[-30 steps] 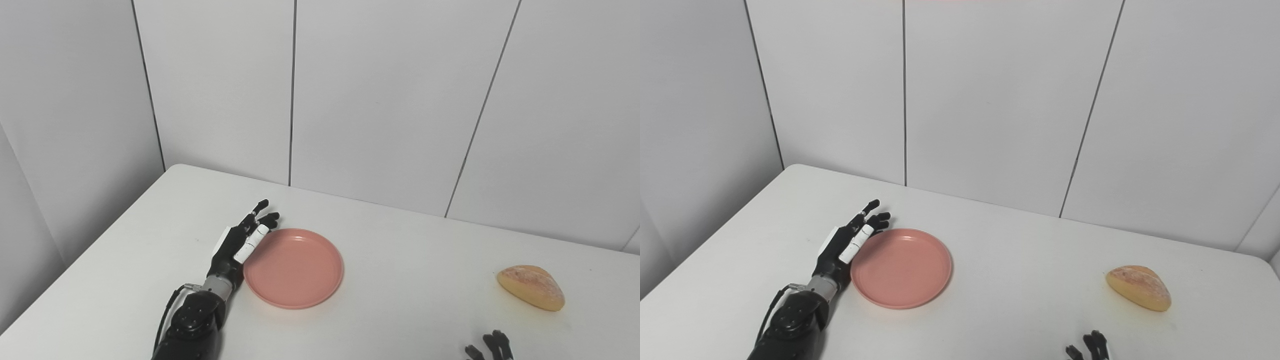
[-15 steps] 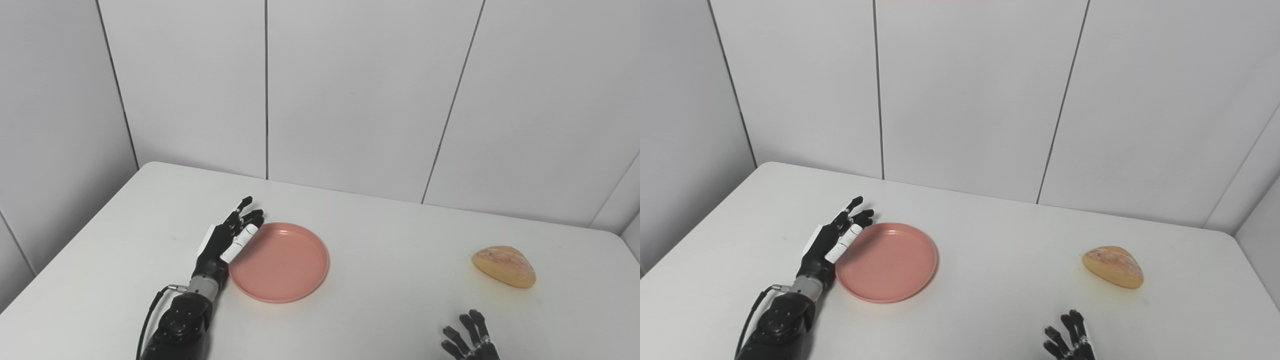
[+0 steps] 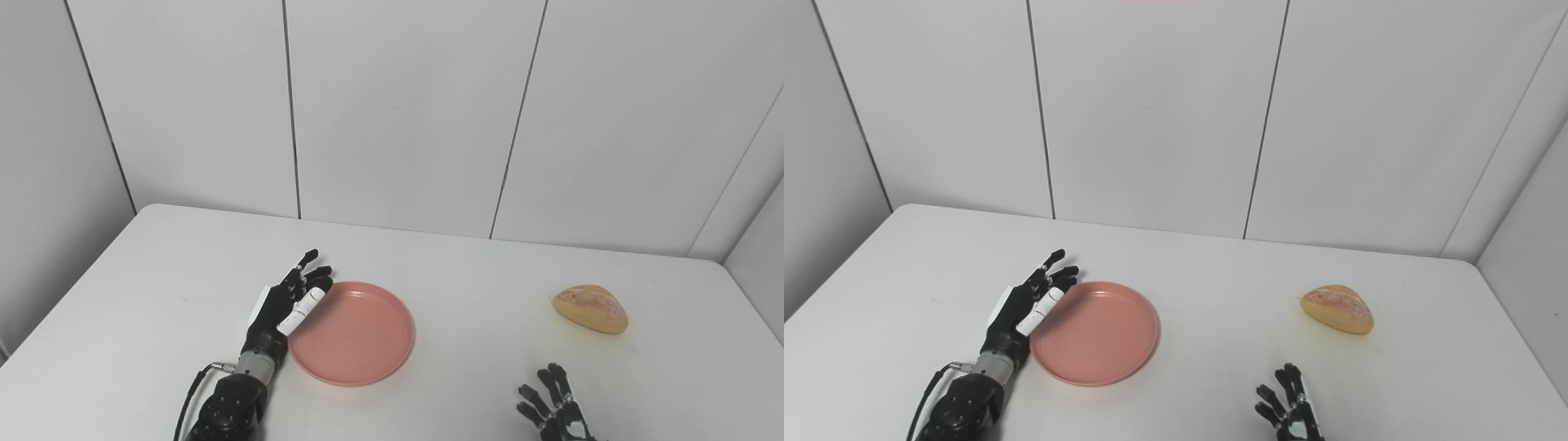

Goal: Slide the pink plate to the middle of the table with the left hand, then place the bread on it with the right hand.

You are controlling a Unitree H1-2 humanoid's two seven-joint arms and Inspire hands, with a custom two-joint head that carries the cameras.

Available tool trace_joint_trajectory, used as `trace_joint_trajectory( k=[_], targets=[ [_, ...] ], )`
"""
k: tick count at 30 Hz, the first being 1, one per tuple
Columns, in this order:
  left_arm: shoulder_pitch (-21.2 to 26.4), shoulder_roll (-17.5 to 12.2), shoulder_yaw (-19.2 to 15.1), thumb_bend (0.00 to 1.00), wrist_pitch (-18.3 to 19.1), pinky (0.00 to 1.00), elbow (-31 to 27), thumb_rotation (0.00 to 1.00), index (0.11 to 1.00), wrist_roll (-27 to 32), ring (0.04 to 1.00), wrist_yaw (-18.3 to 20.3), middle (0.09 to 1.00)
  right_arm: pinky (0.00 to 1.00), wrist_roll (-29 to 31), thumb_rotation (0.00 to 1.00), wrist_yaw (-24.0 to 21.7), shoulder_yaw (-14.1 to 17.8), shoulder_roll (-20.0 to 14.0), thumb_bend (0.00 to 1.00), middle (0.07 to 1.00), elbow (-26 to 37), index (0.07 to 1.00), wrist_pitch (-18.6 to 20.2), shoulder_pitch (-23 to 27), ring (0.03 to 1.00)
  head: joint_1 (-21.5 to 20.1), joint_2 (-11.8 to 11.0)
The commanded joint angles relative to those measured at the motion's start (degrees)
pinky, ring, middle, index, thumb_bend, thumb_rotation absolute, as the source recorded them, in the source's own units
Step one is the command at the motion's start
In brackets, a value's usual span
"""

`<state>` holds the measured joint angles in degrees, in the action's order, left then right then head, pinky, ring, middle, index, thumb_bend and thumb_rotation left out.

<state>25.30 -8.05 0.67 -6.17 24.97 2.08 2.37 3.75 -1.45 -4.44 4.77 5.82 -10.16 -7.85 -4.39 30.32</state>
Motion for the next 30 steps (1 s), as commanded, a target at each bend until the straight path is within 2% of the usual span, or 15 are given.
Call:
trace_joint_trajectory(
  k=[1,9,12,15,20,25,30],
  targets=[
    [-1.34,2.87,1.42,0.88,0.40,0.79,0.15,0.71,0.894,-1.69,0.816,-0.74,0.817,0.84,-0.21,1.00,-0.34,-0.97,0.83,0.86,0.941,-0.33,0.952,2.33,0.06,0.855,0.04,0.06],
    [-1.93,5.82,1.57,0.84,-0.02,0.81,-0.02,0.73,0.906,-2.93,0.837,-2.60,0.848,0.84,-0.97,1.00,0.18,-1.70,1.38,0.86,0.944,0.48,0.955,3.10,0.07,0.855,-0.92,0.58],
    [-2.51,6.97,1.34,0.83,-1.50,0.82,-0.02,0.73,0.934,-2.81,0.840,-3.23,0.874,0.84,-1.05,1.00,0.28,-1.96,1.45,0.86,0.946,0.83,0.957,3.35,0.08,0.854,-1.01,0.75],
    [-2.99,8.08,1.05,0.83,-2.98,0.89,0.12,0.71,0.987,-2.32,0.831,-3.56,0.879,0.84,-1.05,1.00,0.43,-2.07,1.52,0.86,0.946,1.07,0.956,3.60,0.12,0.860,-1.25,0.83],
    [-3.46,9.26,0.93,0.84,-3.11,0.95,-0.62,0.71,1.000,-2.11,0.845,-3.33,0.894,0.83,-1.39,1.00,0.54,-2.22,1.50,0.86,0.946,1.07,0.958,3.59,0.21,0.856,-1.35,0.91],
    [-3.89,10.28,1.19,0.85,-2.11,0.93,-1.73,0.72,1.000,-2.12,0.844,-3.29,0.894,0.83,-1.23,1.00,0.44,-2.44,1.65,0.86,0.945,1.25,0.957,3.70,0.26,0.857,-1.51,1.03],
    [-4.01,10.99,1.10,0.83,-1.92,0.93,-2.20,0.69,1.000,-2.02,0.860,-3.62,0.933,0.83,-1.54,1.00,0.53,-2.64,1.81,0.86,0.943,1.32,0.956,3.72,0.22,0.857,-2.20,1.20]
  ],
)
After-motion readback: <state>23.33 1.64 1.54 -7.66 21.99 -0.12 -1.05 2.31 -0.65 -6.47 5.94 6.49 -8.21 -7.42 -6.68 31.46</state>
